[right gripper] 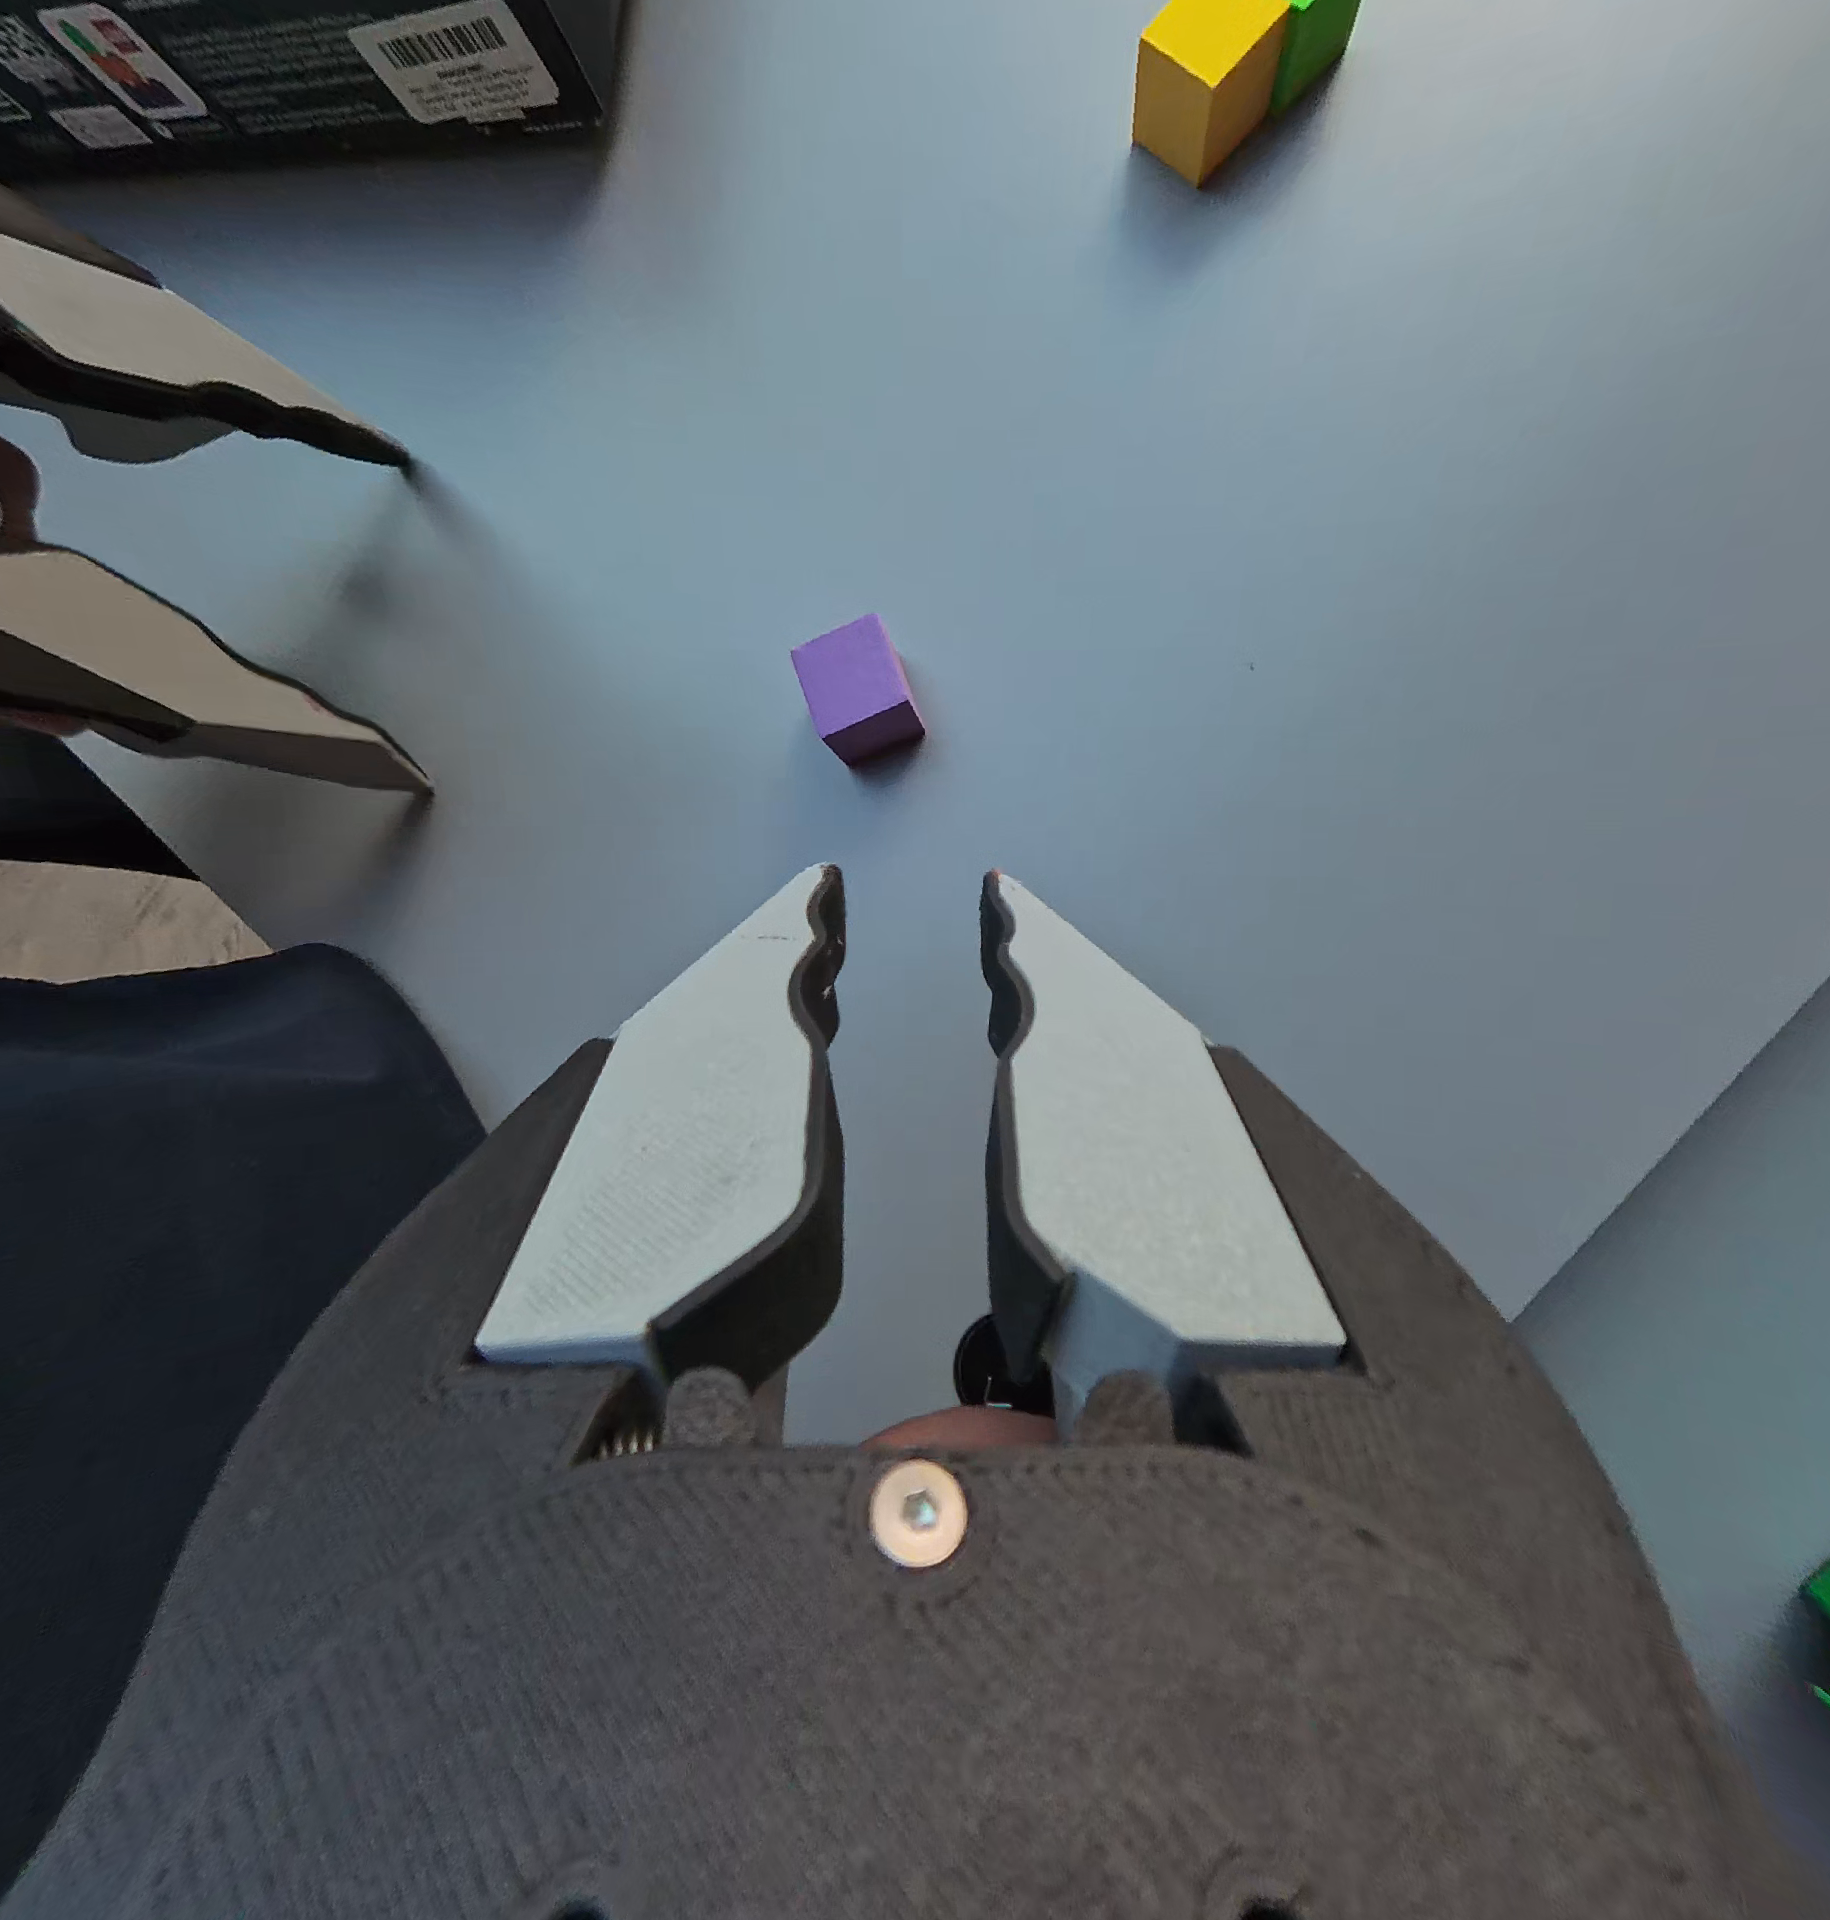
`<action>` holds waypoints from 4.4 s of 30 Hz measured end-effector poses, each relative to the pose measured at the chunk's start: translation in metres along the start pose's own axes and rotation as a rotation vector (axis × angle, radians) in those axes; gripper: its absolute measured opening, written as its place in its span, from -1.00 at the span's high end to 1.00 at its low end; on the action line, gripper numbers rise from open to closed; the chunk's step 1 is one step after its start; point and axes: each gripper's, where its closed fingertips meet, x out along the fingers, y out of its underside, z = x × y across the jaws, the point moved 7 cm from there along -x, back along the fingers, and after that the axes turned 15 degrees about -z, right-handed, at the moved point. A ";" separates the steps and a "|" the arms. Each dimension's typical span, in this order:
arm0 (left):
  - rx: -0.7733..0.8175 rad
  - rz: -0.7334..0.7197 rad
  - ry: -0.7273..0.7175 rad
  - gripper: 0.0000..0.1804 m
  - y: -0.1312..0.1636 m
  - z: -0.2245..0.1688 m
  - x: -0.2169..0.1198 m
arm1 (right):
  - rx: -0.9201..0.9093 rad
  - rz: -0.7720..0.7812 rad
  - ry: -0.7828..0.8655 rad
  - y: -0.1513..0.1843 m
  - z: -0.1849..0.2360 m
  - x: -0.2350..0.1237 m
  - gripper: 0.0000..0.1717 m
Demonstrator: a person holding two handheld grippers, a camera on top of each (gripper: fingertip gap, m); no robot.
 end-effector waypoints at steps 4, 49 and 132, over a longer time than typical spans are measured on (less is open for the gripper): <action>0.025 -0.026 0.011 -0.32 0.002 -0.003 0.002 | 0.003 -0.010 0.000 -0.005 0.000 0.002 0.66; -0.083 -0.054 -0.059 -0.29 0.020 -0.017 -0.008 | 0.008 -0.025 -0.125 -0.029 -0.021 0.037 0.54; -0.453 0.015 -0.055 0.71 0.059 -0.070 -0.064 | -0.439 0.098 -0.294 -0.121 -0.105 0.169 0.59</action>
